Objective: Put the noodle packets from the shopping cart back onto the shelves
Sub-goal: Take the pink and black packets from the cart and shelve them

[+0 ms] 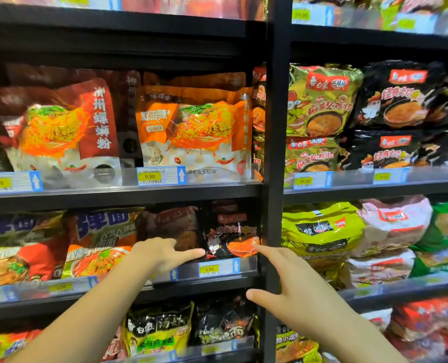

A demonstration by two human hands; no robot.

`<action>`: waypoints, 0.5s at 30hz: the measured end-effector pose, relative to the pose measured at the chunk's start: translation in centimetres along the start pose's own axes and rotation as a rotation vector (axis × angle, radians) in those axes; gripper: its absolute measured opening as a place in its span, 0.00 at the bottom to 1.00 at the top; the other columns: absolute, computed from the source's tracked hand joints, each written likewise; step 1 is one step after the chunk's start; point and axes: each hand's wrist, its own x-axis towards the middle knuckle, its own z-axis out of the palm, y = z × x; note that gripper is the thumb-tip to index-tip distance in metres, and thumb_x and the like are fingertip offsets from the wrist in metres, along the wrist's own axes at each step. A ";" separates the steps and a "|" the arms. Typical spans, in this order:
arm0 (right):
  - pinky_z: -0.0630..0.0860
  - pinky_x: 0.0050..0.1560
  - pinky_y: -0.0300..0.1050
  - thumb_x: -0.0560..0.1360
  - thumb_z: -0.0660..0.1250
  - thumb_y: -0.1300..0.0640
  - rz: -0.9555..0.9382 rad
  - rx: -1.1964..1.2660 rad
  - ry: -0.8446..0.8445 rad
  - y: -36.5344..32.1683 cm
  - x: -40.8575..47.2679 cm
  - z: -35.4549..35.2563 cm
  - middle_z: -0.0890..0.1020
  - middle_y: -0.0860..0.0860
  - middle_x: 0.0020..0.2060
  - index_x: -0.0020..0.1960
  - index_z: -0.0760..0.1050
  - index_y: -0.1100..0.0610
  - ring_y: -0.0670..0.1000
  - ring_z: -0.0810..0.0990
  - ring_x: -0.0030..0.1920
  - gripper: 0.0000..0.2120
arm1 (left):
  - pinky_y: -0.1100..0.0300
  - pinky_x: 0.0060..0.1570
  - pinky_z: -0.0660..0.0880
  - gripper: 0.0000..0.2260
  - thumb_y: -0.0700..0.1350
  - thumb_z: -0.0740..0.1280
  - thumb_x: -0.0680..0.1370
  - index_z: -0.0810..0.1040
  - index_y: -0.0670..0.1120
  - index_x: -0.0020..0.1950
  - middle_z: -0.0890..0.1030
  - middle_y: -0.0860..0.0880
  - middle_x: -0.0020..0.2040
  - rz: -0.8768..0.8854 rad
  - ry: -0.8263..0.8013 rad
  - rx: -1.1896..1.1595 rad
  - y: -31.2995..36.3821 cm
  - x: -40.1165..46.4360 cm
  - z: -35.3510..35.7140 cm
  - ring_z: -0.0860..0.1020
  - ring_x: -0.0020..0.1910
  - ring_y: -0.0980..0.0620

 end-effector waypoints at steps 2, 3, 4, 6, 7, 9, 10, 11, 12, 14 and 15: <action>0.70 0.72 0.47 0.75 0.68 0.35 0.001 -0.005 -0.006 0.4 -0.1 -0.3 0.61 0.34 0.75 0.80 0.52 0.36 0.41 0.62 0.75 0.40 | 0.46 0.69 0.69 0.59 0.86 0.42 0.60 0.61 0.51 0.81 0.70 0.45 0.76 0.016 0.025 0.026 0.3 -0.6 0.2 0.69 0.73 0.41; 0.70 0.72 0.47 0.75 0.68 0.35 0.000 -0.010 -0.008 0.5 -0.2 -0.5 0.60 0.35 0.75 0.80 0.51 0.36 0.41 0.61 0.75 0.39 | 0.46 0.69 0.68 0.60 0.86 0.41 0.59 0.60 0.52 0.81 0.69 0.46 0.77 0.035 0.046 0.052 0.3 -1.1 0.2 0.68 0.74 0.42; 0.70 0.72 0.48 0.75 0.68 0.34 0.001 -0.016 -0.011 0.6 -0.3 -0.7 0.60 0.35 0.76 0.80 0.51 0.36 0.41 0.61 0.75 0.40 | 0.46 0.71 0.67 0.59 0.86 0.40 0.58 0.57 0.54 0.82 0.67 0.46 0.78 0.060 0.072 0.085 0.3 -1.7 0.3 0.66 0.75 0.42; 0.71 0.72 0.51 0.75 0.67 0.33 0.003 -0.037 -0.020 0.9 -0.4 -1.0 0.59 0.35 0.77 0.80 0.50 0.35 0.42 0.60 0.76 0.40 | 0.46 0.74 0.62 0.57 0.86 0.42 0.59 0.50 0.58 0.83 0.60 0.48 0.81 0.119 0.114 0.139 0.3 -3.3 0.7 0.59 0.79 0.44; 0.71 0.72 0.52 0.75 0.67 0.33 0.006 -0.058 -0.027 1.1 -0.4 -1.0 0.58 0.36 0.77 0.80 0.49 0.35 0.43 0.59 0.77 0.41 | 0.47 0.76 0.59 0.57 0.87 0.43 0.59 0.47 0.59 0.83 0.56 0.49 0.83 0.153 0.126 0.151 0.2 -4.2 0.8 0.55 0.81 0.46; 0.71 0.70 0.51 0.74 0.66 0.32 0.013 -0.101 -0.040 1.5 -0.6 -1.2 0.58 0.37 0.78 0.80 0.48 0.35 0.45 0.59 0.78 0.42 | 0.48 0.78 0.54 0.57 0.88 0.43 0.57 0.42 0.62 0.82 0.49 0.52 0.84 0.206 0.139 0.158 0.2 -5.9 1.0 0.47 0.83 0.49; 0.71 0.70 0.51 0.74 0.66 0.31 0.019 -0.120 -0.046 1.8 -0.7 -1.4 0.58 0.38 0.78 0.81 0.47 0.36 0.45 0.58 0.78 0.42 | 0.48 0.79 0.54 0.57 0.88 0.43 0.57 0.41 0.63 0.82 0.47 0.53 0.84 0.225 0.135 0.157 0.4 -6.8 1.1 0.45 0.83 0.50; 0.71 0.69 0.51 0.74 0.66 0.31 0.029 -0.138 -0.056 2.1 -0.8 -1.5 0.57 0.40 0.79 0.81 0.47 0.36 0.46 0.58 0.78 0.43 | 0.47 0.79 0.54 0.56 0.88 0.45 0.58 0.40 0.64 0.81 0.46 0.54 0.84 0.241 0.128 0.148 0.6 -7.7 1.1 0.45 0.83 0.51; 0.71 0.70 0.52 0.74 0.66 0.31 0.040 -0.156 -0.068 2.4 -0.9 -1.6 0.57 0.41 0.80 0.81 0.46 0.37 0.47 0.57 0.79 0.44 | 0.47 0.79 0.54 0.54 0.88 0.46 0.59 0.40 0.65 0.81 0.46 0.55 0.84 0.256 0.121 0.139 1.0 -8.5 1.0 0.45 0.83 0.52; 0.70 0.71 0.53 0.74 0.66 0.30 0.060 -0.183 -0.085 3.3 -1.3 -1.9 0.56 0.43 0.81 0.82 0.45 0.37 0.49 0.55 0.80 0.45 | 0.48 0.78 0.56 0.52 0.86 0.49 0.62 0.40 0.66 0.81 0.47 0.55 0.84 0.303 0.120 0.134 2.6 -10.1 1.0 0.47 0.83 0.52; 0.70 0.70 0.53 0.73 0.66 0.30 0.071 -0.188 -0.087 4.0 -1.7 -2.2 0.55 0.43 0.81 0.82 0.46 0.37 0.49 0.55 0.80 0.45 | 0.49 0.77 0.57 0.51 0.86 0.50 0.63 0.41 0.66 0.81 0.49 0.56 0.83 0.338 0.126 0.136 3.7 -10.7 1.1 0.48 0.82 0.52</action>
